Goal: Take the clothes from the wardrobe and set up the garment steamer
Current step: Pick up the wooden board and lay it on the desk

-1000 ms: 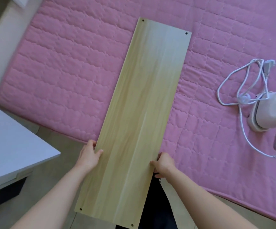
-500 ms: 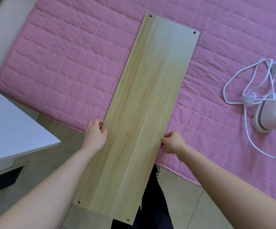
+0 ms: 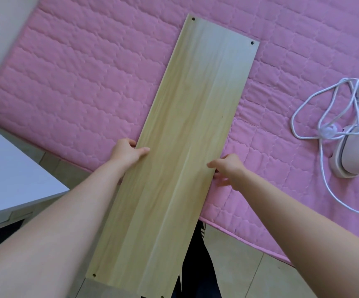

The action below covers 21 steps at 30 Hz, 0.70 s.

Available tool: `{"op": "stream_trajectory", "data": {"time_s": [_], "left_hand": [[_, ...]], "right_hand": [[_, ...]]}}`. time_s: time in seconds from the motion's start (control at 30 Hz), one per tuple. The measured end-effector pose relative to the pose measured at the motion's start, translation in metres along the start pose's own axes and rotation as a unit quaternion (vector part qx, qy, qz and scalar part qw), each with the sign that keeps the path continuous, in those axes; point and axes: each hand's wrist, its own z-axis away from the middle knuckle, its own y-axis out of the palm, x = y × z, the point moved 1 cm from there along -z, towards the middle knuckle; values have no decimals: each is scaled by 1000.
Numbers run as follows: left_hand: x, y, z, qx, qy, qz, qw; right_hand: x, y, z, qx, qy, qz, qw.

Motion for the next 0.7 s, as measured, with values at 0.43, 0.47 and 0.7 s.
{"op": "stream_trajectory", "data": {"time_s": [0.43,0.47,0.7], "left_hand": [[12,-16,59,-4,74,11,997],[13,-19,66,-16,83,16,996],[-8,-32,115,-52,144,-34,988]], "right_hand": [[-14,22,35,-7,-68,78,995],[-15,25,41,-2,-85,123,989],[-16,19,91,22,-255,347,903]]}}
